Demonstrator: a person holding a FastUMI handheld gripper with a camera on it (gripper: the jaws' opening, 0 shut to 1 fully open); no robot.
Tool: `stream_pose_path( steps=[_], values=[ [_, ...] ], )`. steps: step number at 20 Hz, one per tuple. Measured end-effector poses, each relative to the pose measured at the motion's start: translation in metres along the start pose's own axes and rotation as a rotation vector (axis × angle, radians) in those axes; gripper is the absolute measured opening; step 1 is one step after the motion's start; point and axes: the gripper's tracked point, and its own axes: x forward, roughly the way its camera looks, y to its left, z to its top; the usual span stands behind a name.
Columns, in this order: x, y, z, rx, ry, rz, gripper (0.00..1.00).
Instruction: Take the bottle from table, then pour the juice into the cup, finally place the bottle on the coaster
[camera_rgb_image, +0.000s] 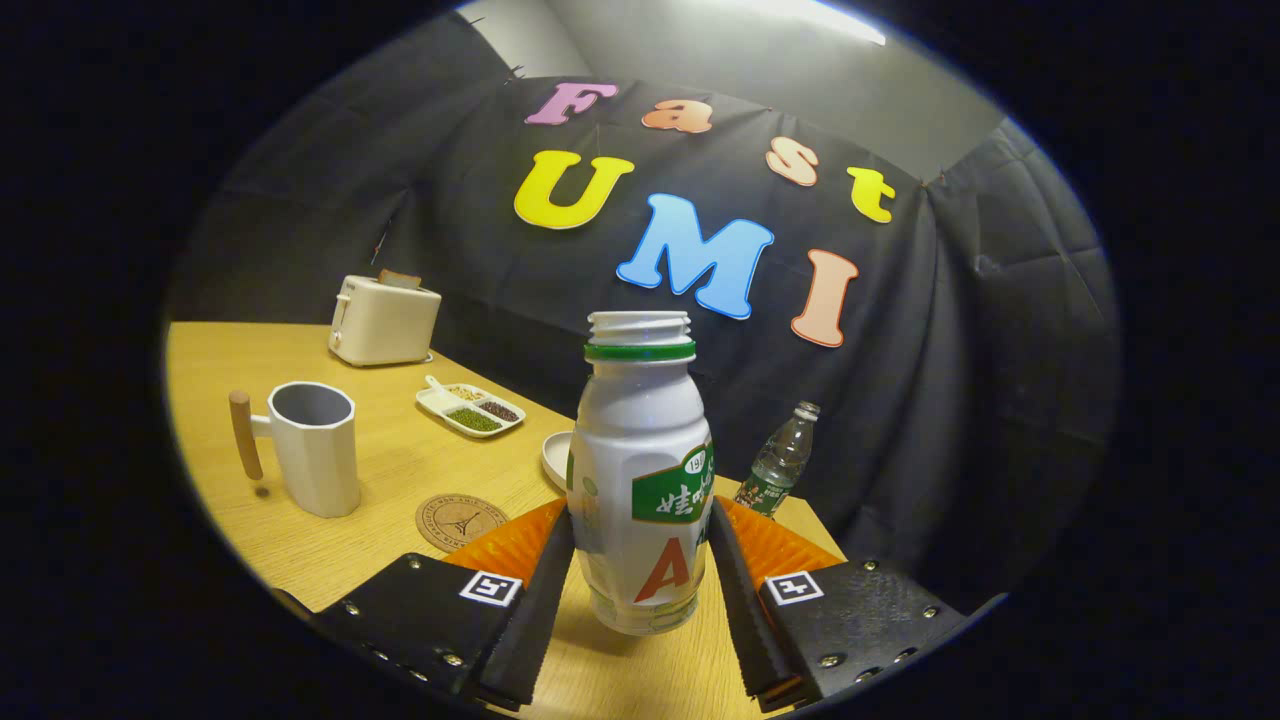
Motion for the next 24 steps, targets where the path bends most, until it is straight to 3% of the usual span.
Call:
stream_pose_path(
  steps=[13, 18, 24],
  values=[
    [-0.039, -0.091, -0.033, 0.267, -0.132, -0.082, 0.74],
    [-0.052, -0.103, -0.04, 0.325, -0.175, -0.093, 0.73],
    [-0.045, -0.101, -0.058, 0.359, -0.118, -0.077, 0.74]
  ],
)
